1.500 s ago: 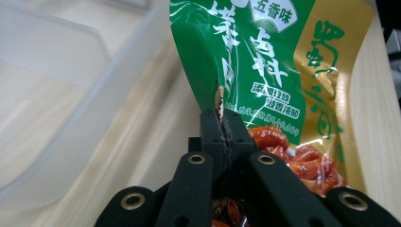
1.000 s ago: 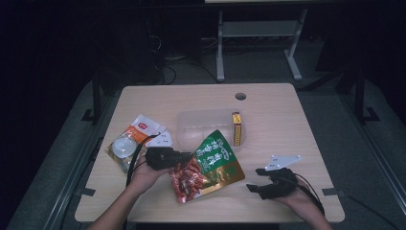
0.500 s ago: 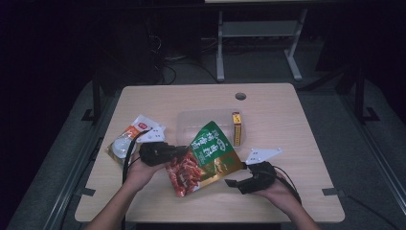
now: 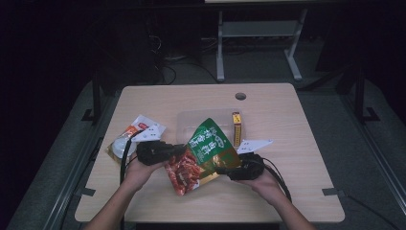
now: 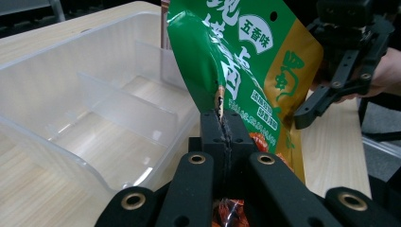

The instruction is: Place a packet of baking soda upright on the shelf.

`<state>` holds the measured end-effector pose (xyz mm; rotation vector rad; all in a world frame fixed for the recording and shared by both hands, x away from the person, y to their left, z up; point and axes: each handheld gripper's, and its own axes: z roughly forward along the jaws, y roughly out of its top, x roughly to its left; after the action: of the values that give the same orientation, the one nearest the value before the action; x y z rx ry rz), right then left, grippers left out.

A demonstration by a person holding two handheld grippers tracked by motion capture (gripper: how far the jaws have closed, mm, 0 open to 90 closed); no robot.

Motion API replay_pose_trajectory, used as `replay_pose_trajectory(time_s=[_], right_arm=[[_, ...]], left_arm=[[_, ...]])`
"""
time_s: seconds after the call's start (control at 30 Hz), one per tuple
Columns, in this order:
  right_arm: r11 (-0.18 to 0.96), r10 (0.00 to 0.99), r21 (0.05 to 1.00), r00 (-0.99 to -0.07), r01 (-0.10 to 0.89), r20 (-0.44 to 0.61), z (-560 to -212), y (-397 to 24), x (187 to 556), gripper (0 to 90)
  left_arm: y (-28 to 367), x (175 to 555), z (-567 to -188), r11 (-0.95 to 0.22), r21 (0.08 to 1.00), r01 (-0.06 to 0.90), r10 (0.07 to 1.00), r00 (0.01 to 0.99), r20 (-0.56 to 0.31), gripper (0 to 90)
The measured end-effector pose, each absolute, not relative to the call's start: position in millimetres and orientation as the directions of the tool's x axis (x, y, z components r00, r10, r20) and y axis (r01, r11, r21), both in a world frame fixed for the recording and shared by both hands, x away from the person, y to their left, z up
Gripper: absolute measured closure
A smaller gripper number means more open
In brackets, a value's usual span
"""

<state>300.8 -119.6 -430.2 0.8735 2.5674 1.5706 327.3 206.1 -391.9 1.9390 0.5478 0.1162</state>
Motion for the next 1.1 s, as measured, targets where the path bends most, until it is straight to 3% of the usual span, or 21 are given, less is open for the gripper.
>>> replay_pose_trajectory(time_s=[0.23, 0.43, 1.1], right_arm=[[0.314, 0.419, 0.831, -0.852, 0.460, 0.314, -430.0, -122.4, 301.8, 78.0], [0.290, 0.412, 0.832, -0.847, 0.472, 0.337, -427.7, -128.8, 303.5, 88.4], [0.294, 0.413, 0.851, -0.861, 0.434, 0.297, -401.5, -148.3, 309.0, 90.0]], left_arm=[[202.3, 326.1, -394.7, -0.330, 0.889, 0.317, 0.412, 0.896, -0.166, 89.8], [199.6, 324.2, -396.8, -0.328, 0.889, 0.319, 0.403, 0.899, -0.173, 89.6], [186.2, 313.5, -410.9, -0.468, 0.824, 0.318, 0.351, 0.923, -0.156, 89.6]])
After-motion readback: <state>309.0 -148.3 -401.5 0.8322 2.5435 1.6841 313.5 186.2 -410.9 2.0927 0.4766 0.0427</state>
